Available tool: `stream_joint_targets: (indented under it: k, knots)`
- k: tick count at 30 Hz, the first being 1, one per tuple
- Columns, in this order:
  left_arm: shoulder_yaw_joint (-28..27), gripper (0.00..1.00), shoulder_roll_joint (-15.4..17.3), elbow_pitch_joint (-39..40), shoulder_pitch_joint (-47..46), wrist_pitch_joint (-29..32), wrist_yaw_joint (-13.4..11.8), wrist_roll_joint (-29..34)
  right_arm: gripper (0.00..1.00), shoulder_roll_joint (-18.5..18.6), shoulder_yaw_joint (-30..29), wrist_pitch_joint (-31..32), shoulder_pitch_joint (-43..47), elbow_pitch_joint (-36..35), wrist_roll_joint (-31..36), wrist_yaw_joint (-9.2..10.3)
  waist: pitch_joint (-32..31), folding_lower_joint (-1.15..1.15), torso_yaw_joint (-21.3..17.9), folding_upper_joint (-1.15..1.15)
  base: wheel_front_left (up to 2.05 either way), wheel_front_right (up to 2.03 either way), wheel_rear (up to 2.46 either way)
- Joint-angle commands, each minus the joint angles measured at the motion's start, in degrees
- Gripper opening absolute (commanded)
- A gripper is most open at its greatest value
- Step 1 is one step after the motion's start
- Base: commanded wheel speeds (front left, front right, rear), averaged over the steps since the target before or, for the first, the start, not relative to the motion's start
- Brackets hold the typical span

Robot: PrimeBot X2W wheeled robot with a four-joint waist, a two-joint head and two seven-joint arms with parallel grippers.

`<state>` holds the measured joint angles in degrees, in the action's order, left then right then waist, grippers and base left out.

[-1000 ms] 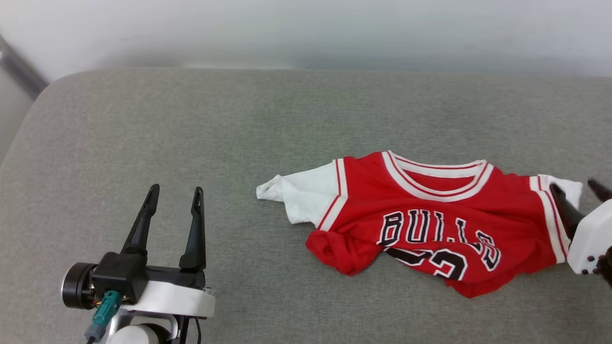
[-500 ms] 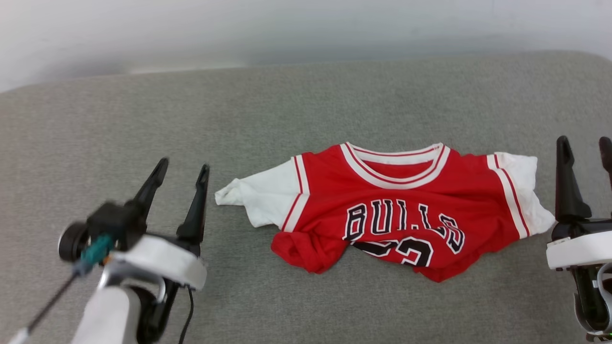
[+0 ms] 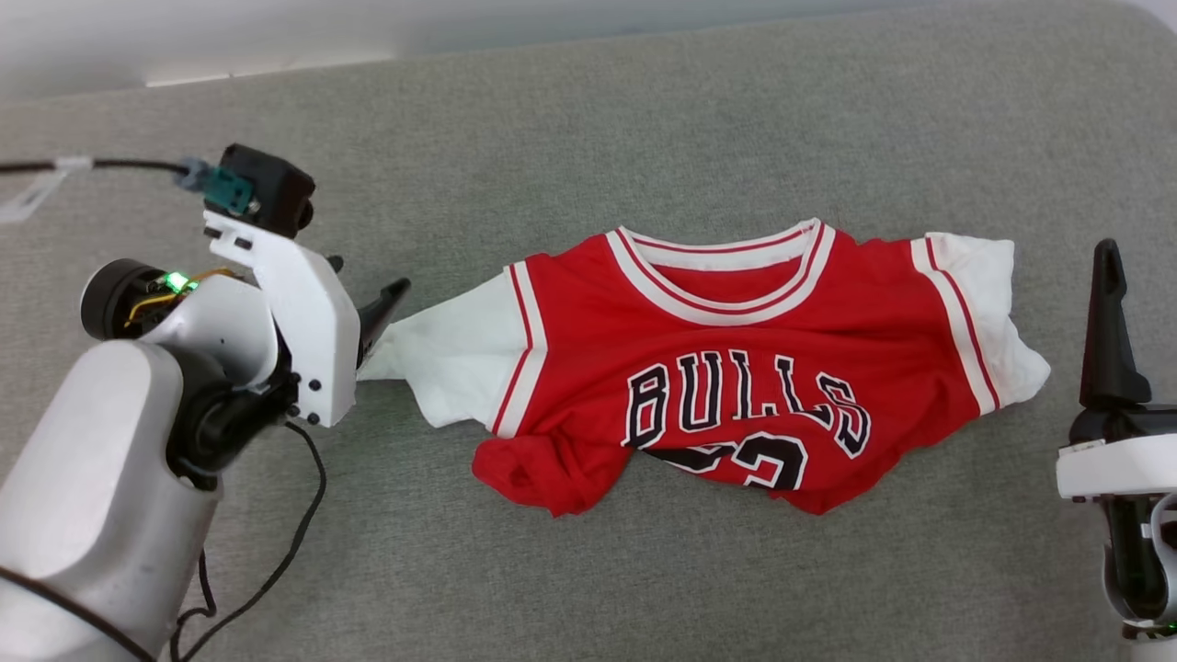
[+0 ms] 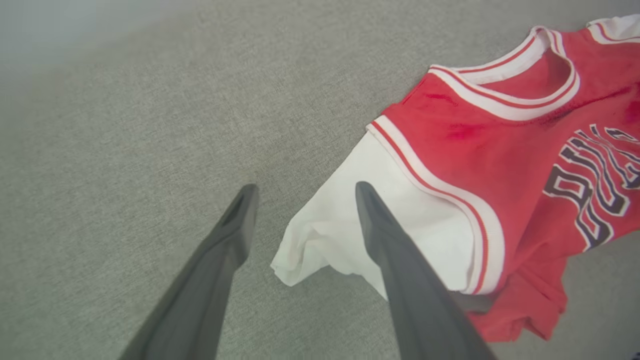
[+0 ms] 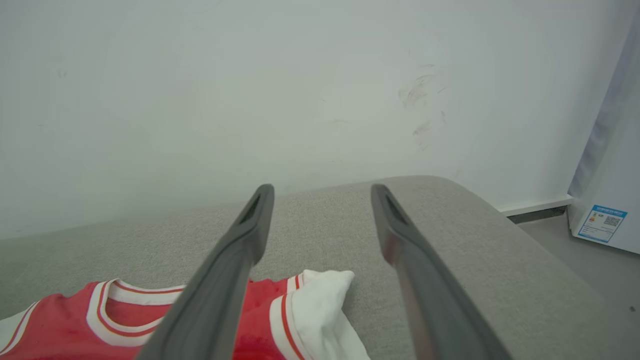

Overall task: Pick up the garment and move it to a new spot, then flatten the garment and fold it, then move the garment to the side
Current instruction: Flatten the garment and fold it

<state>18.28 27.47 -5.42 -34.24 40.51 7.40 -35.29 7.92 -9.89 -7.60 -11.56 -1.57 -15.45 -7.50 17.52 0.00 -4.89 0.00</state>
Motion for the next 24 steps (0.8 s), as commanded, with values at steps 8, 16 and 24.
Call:
stream_joint_targets:
  k: [8,16,24]
  knots:
    - [2.49,1.0,0.88,-5.05,-3.89,8.42,-0.68,-0.75,1.0,-1.61,0.47,-0.72,-1.39,-0.64,0.72,0.02,2.55,0.0,-1.23,0.0,0.0,0.0,0.0]
    - [6.33,1.0,1.14,-8.95,-2.26,10.69,-0.53,0.27,1.0,-1.61,0.88,-1.06,-1.57,0.06,1.02,0.02,3.97,0.0,-0.49,0.0,0.0,0.0,0.0]
    - [8.77,1.0,1.83,-10.2,-0.5,9.65,-0.36,1.39,1.0,-1.18,1.26,-0.88,-1.69,0.53,1.65,0.02,3.64,0.0,0.44,0.0,0.0,0.0,0.0]
